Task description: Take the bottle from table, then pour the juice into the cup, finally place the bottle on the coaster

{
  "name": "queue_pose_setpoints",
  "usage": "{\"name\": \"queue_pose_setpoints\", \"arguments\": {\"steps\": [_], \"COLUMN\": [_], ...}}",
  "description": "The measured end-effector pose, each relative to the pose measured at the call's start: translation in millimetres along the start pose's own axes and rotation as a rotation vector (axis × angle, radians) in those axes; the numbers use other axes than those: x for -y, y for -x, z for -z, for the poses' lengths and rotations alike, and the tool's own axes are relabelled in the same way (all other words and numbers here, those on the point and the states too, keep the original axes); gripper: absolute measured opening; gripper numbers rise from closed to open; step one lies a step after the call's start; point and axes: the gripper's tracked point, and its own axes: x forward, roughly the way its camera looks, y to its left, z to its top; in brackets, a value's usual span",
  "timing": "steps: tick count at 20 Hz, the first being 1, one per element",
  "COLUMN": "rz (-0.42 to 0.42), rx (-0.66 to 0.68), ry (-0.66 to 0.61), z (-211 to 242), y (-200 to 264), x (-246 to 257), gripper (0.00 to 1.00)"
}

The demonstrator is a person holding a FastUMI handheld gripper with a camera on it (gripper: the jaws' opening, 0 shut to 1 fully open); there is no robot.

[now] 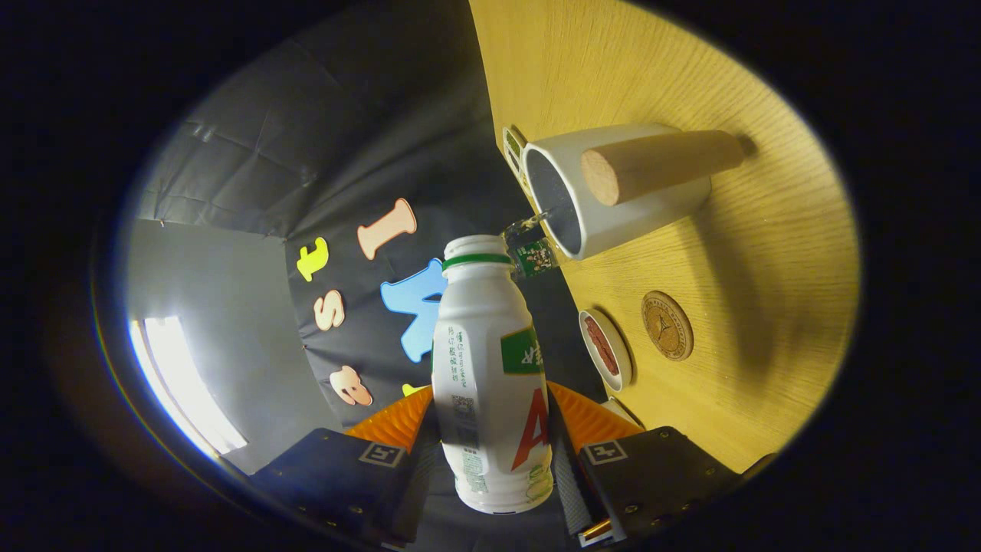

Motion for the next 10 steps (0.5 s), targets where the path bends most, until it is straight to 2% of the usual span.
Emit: {"name": "queue_pose_setpoints", "arguments": {"steps": [10], "rz": [-0.014], "rx": [0.014], "ry": [-0.034], "z": [0.0], "y": [0.9], "x": [-5.5], "gripper": [0.69]}}
